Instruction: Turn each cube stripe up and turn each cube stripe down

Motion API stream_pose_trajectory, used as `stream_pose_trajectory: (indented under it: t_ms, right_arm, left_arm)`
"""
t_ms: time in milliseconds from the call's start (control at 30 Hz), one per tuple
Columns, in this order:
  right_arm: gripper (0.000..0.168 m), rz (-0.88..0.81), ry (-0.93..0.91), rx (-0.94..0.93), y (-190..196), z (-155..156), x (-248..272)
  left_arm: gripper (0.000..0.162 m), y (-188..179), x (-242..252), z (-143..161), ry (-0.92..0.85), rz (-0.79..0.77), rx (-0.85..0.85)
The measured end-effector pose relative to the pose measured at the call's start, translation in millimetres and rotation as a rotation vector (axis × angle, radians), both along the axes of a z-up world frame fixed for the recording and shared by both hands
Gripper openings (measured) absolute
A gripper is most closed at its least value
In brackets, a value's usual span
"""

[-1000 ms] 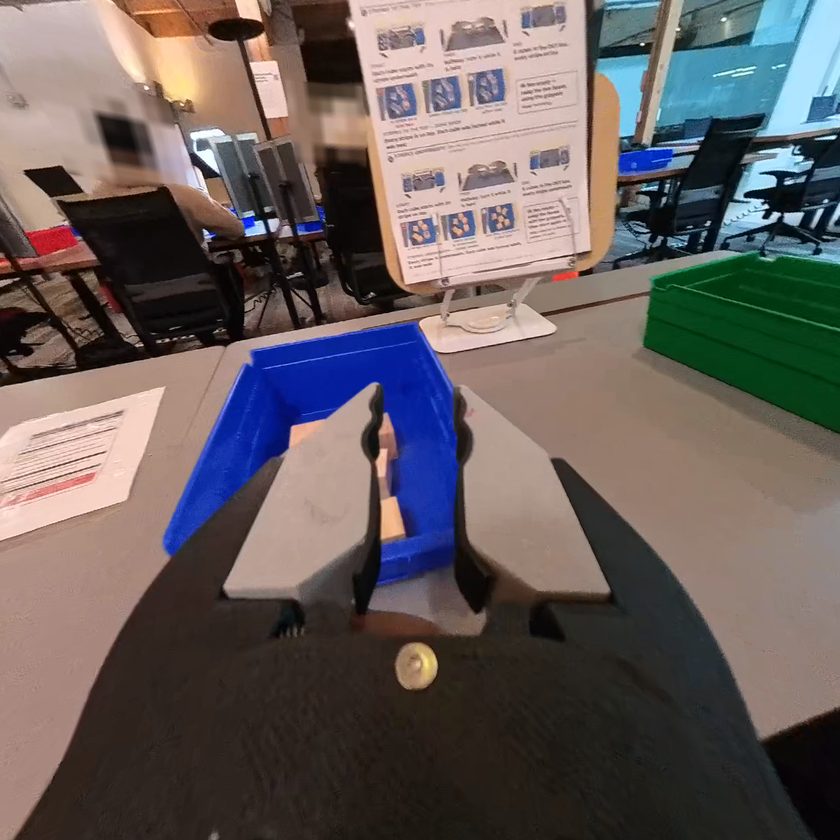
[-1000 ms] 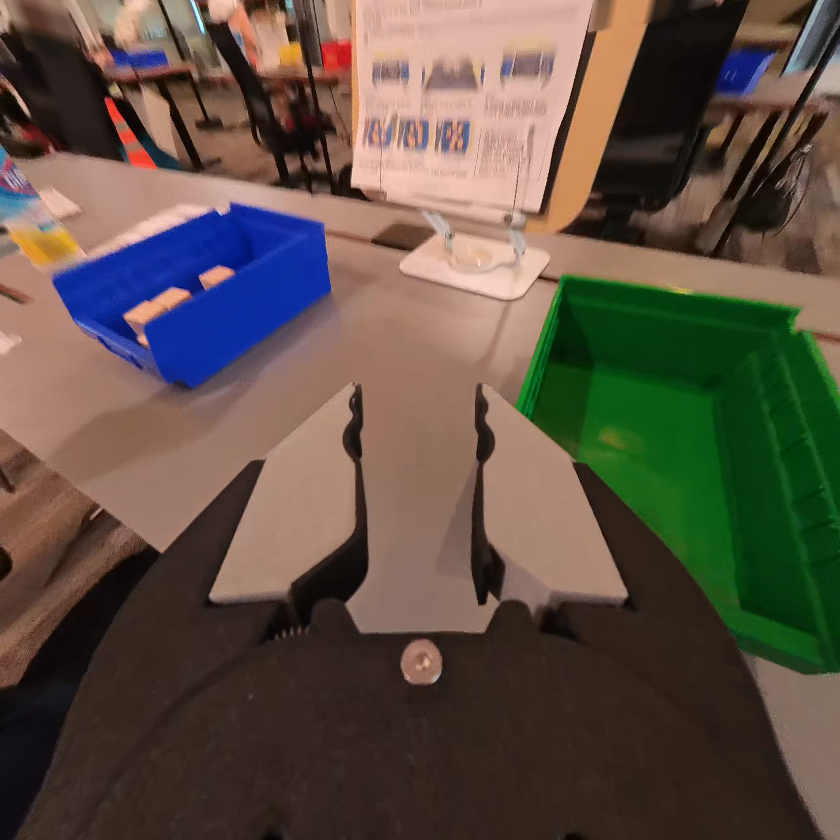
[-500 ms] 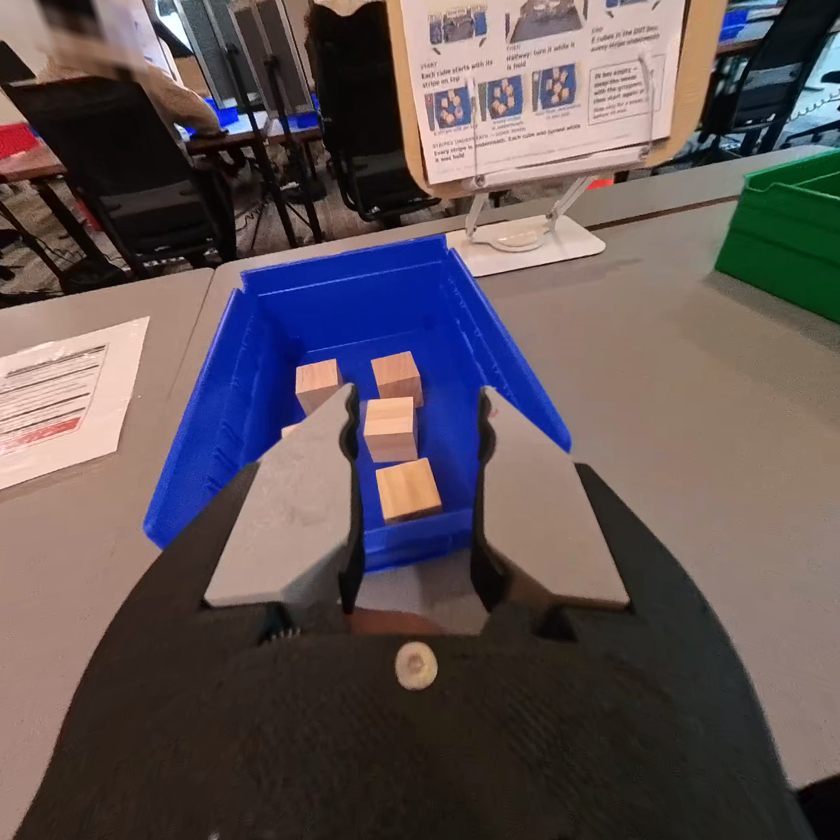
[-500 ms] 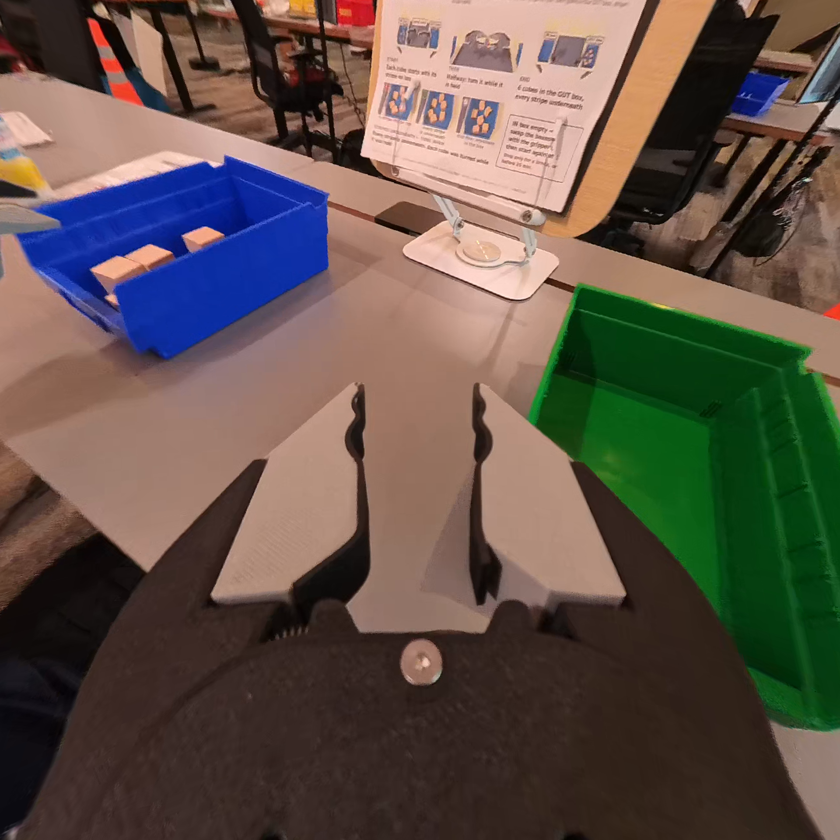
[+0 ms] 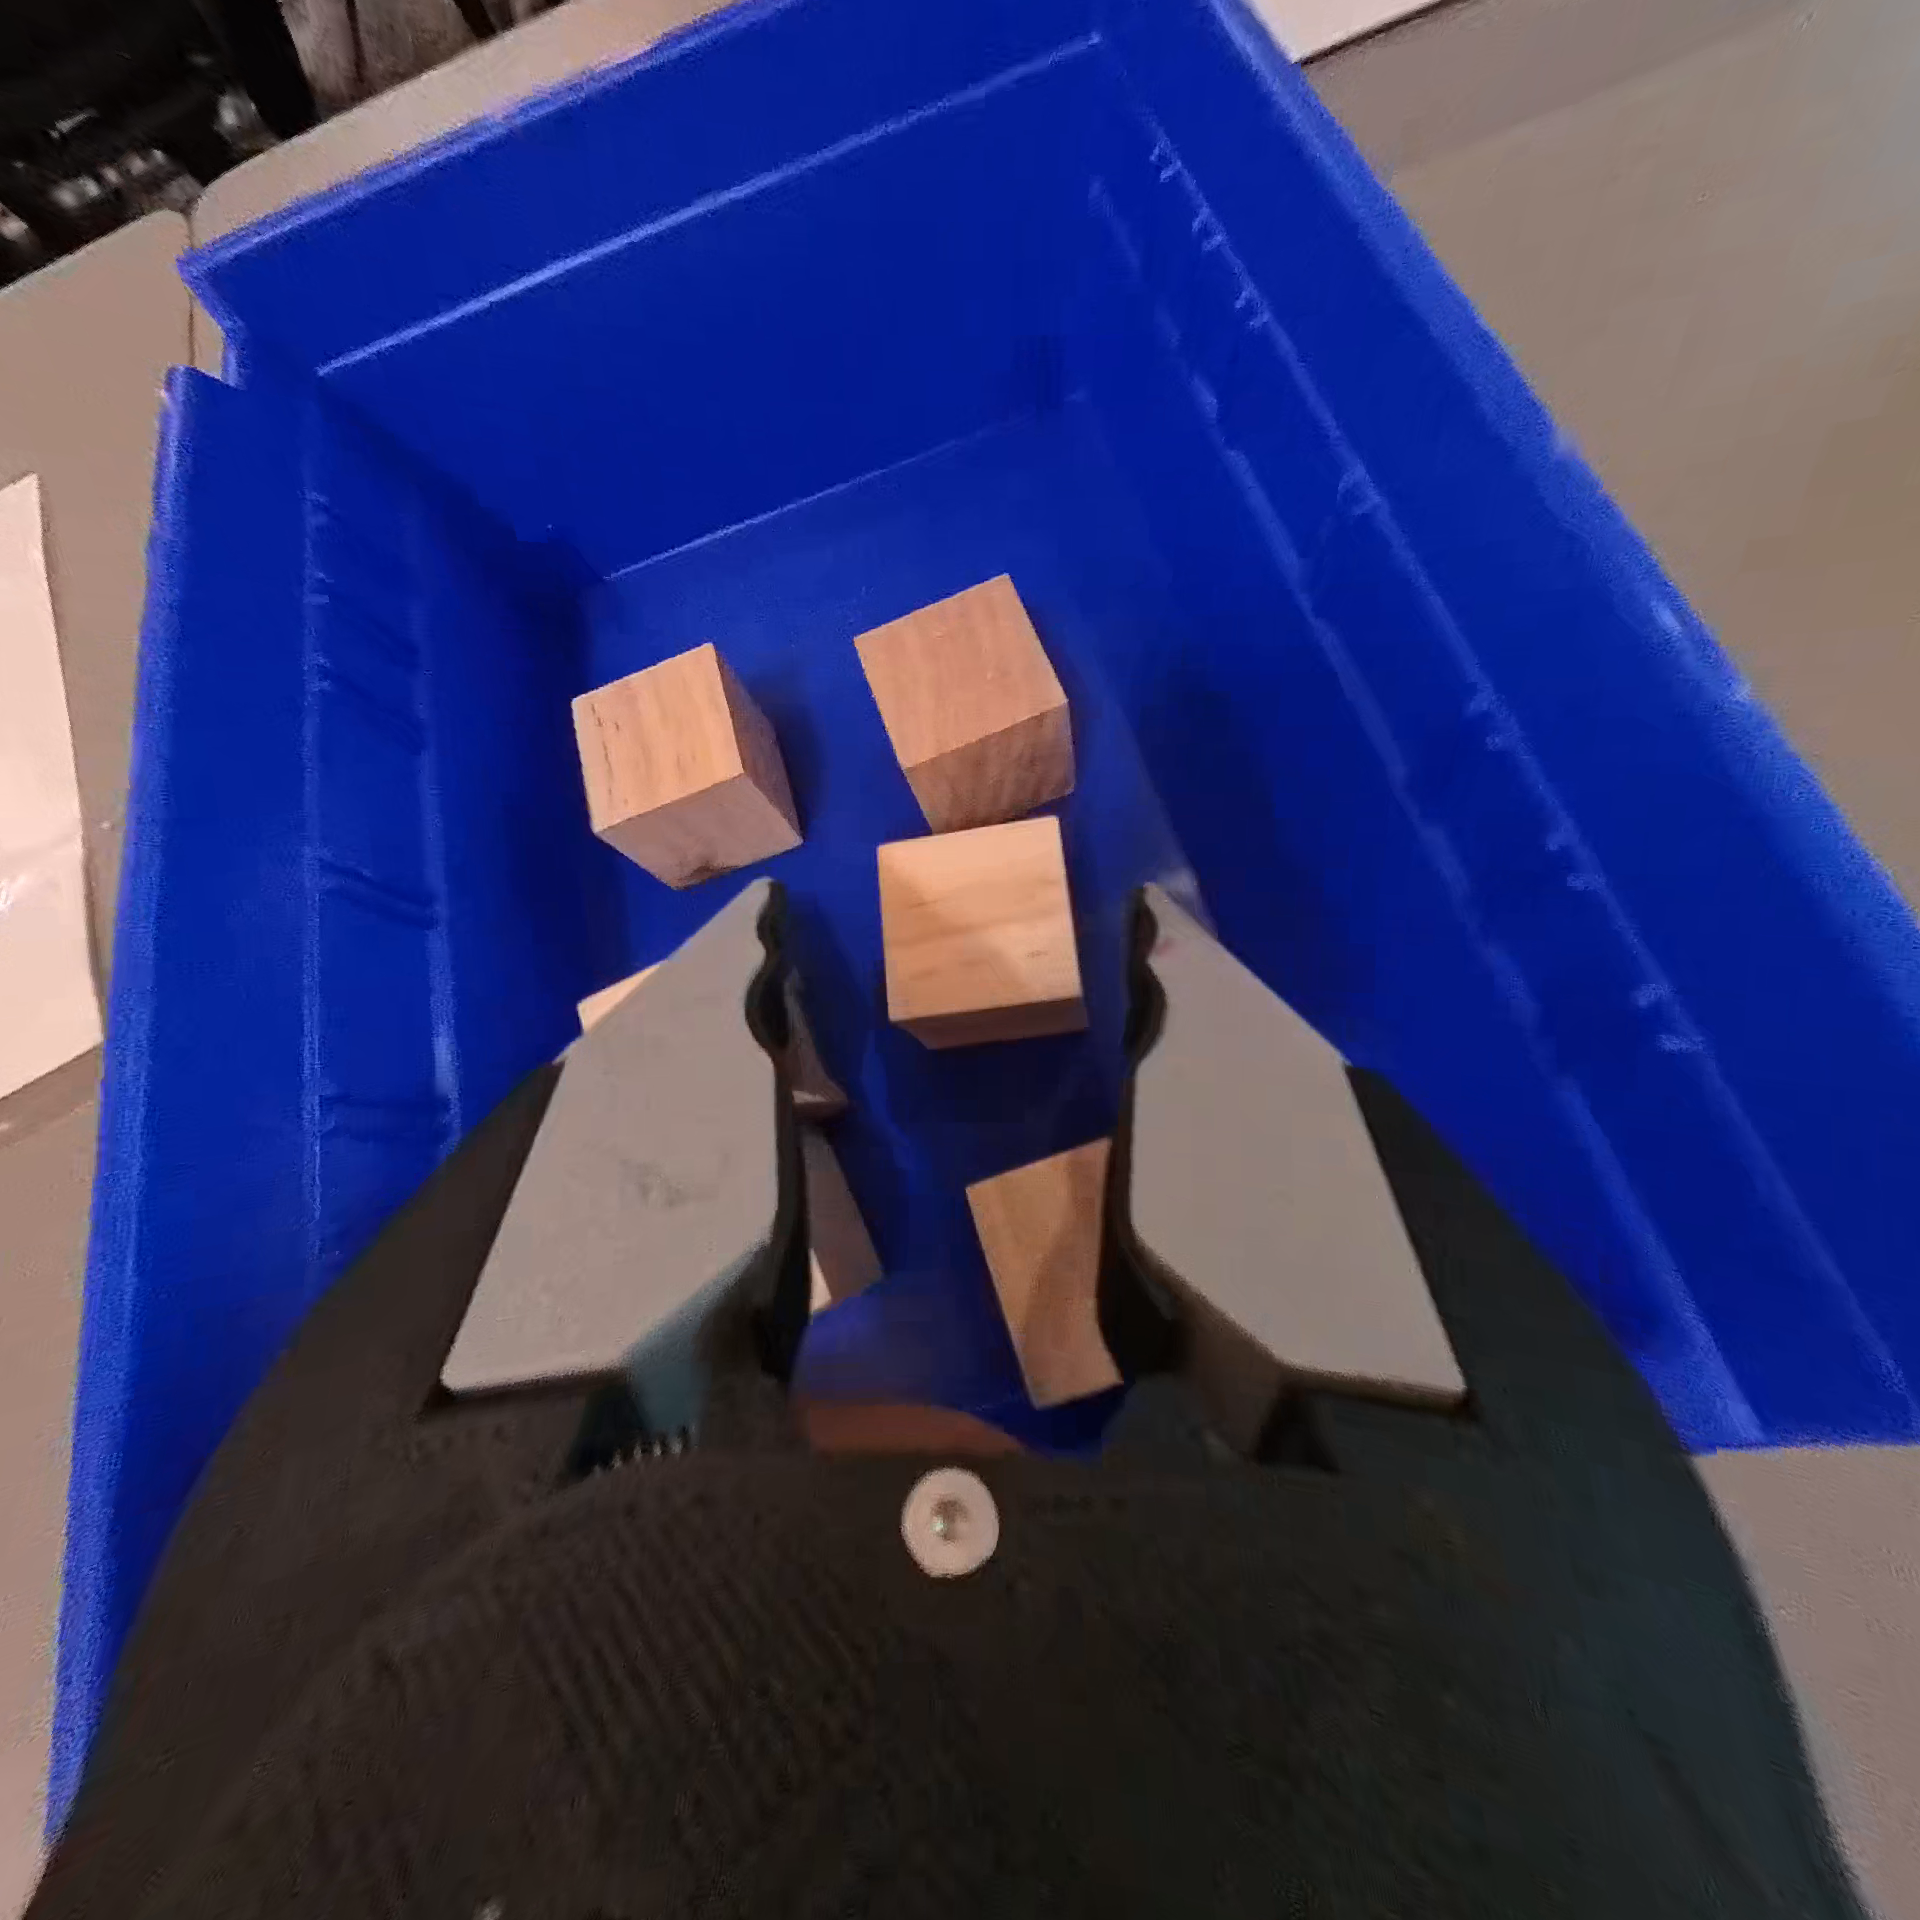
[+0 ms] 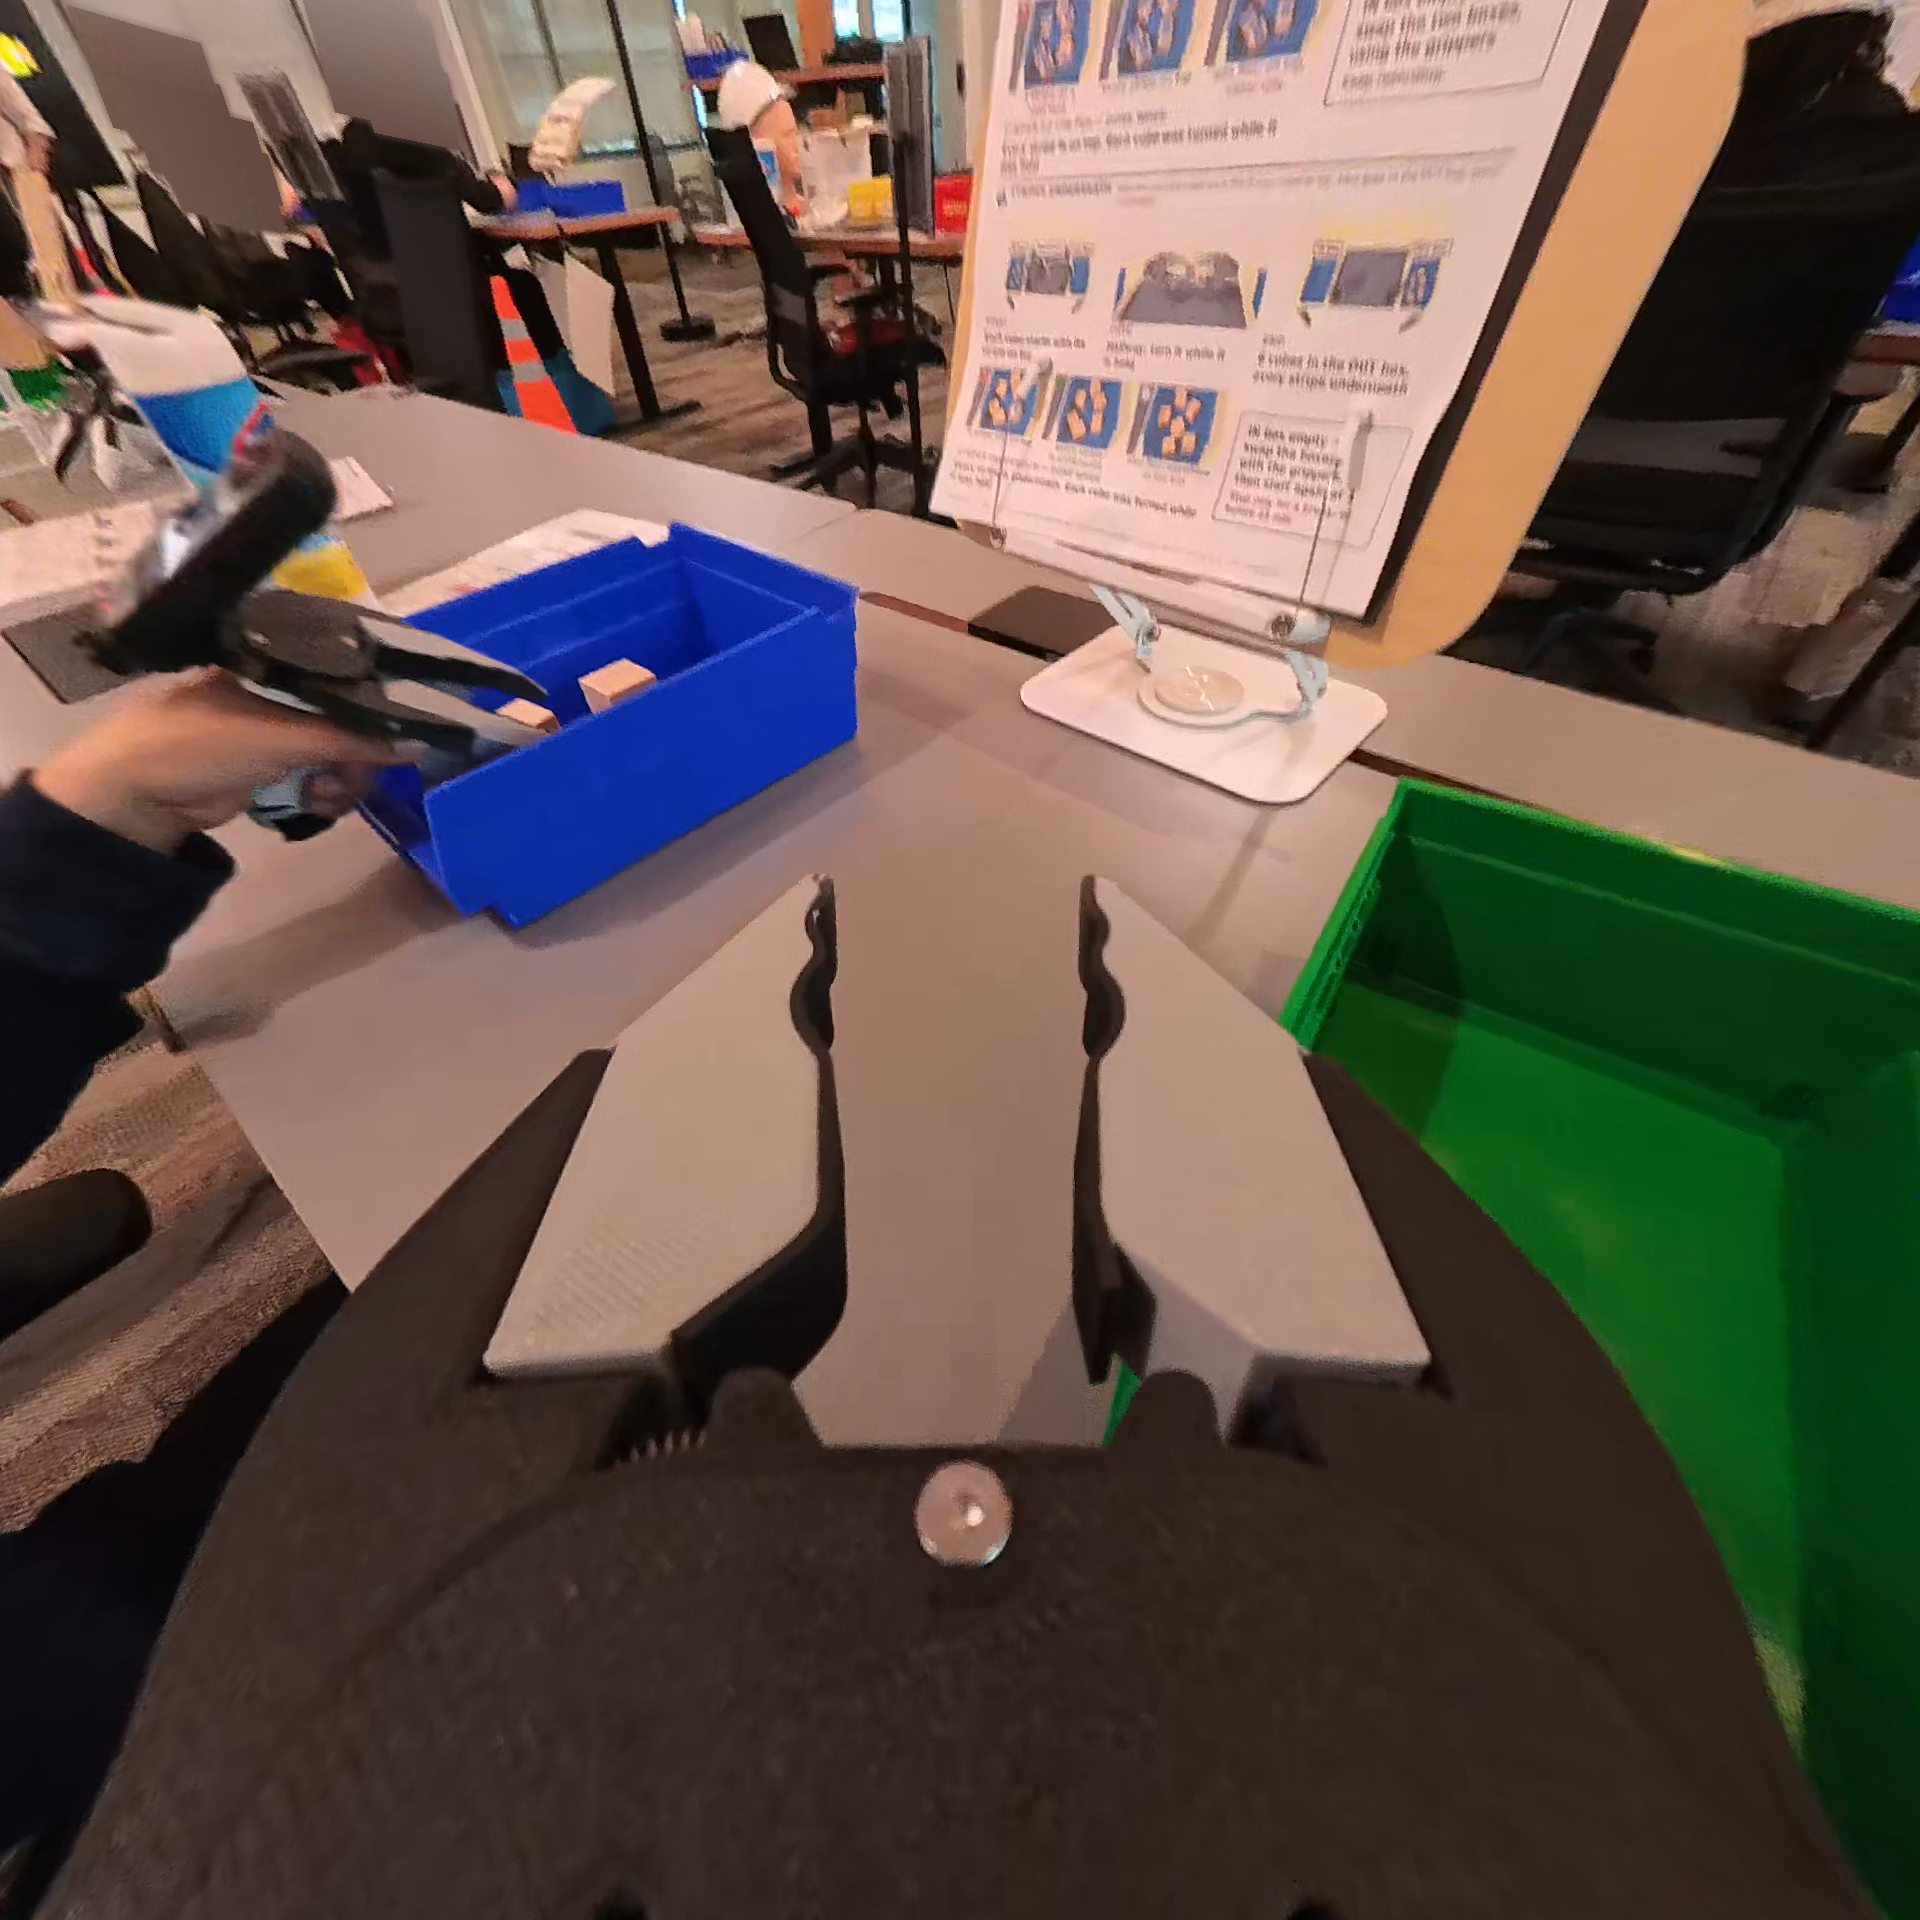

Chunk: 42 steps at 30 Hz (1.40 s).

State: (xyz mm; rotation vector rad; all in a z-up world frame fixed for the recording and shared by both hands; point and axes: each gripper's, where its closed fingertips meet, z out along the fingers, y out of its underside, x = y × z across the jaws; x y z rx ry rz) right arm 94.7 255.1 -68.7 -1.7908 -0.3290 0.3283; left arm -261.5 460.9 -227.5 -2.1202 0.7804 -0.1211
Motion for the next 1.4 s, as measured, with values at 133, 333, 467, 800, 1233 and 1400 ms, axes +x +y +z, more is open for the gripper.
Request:
stream_pose_trajectory:
  t_ms: [133, 333, 467, 800, 1233, 1400]
  right_arm:
    - [0.044, 0.019, -0.037, 0.045, -10, 13, -15]
    - [0.042, 0.019, -0.169, 0.075, -24, 11, -28]
    - [0.042, -0.029, -0.206, 0.096, -34, 17, -17]
    - [0.043, 0.153, 0.014, 0.082, -36, 24, -35]
    - [0.062, 0.908, 0.604, -0.343, -54, -19, -191]
    - [0.065, 1.038, 0.591, -0.382, -76, -18, -222]
  left_arm:
    - [0.057, 0, 8, -17, 0.039, -0.034, -0.117]
    - [0.052, 2, 11, -31, 0.094, -0.041, -0.299]
    - [0.043, 7, 10, -34, 0.091, -0.01, -0.337]
    - [0.043, -57, 50, 103, -0.3, -0.192, 0.263]
    - [0.042, -286, 126, 170, -0.58, -1.106, 0.875]
    - [0.042, -301, 131, 167, -0.556, -1.146, 0.904]
